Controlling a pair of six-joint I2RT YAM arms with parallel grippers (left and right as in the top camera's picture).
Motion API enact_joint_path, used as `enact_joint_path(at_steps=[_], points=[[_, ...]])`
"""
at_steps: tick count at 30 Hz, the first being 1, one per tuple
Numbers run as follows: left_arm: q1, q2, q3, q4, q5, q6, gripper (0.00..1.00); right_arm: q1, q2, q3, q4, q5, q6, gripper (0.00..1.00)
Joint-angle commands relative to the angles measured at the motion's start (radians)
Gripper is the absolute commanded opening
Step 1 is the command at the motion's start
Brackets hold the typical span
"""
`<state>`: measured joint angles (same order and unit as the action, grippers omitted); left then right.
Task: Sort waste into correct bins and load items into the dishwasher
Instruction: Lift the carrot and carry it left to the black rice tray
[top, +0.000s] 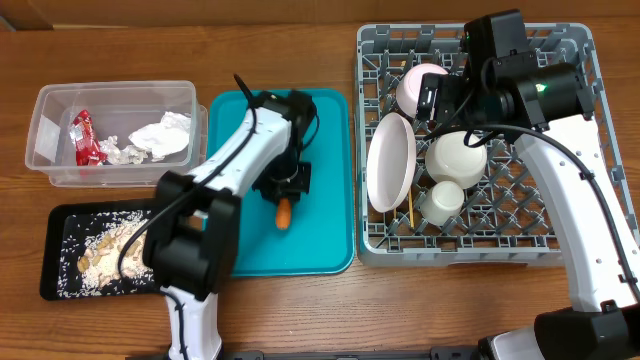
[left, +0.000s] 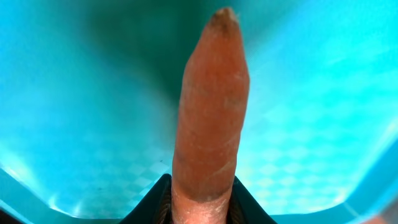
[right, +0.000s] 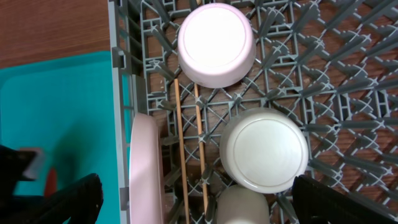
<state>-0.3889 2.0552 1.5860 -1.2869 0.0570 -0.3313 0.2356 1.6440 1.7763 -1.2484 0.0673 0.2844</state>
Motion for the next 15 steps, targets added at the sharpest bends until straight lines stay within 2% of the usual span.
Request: enact_joint_path(at_steps=[1,7,10,15], points=[[0.055,-0.169,0.041,-0.015,-0.017,-0.017,0.04,-0.001,0.001,-0.003,0.005,0.006,0.001,1.00],[0.208,-0.389,0.037,-0.070,-0.066,-0.071,0.04,-0.002,0.001,-0.003,0.005,0.006,0.001,1.00],[0.324,-0.485,0.025,-0.093,-0.098,-0.101,0.04,-0.001,0.001,-0.003,0.005,0.006,0.001,1.00],[0.549,-0.607,-0.048,-0.091,-0.056,-0.137,0.04,-0.002,0.001,-0.003,0.005,0.006,0.001,1.00]])
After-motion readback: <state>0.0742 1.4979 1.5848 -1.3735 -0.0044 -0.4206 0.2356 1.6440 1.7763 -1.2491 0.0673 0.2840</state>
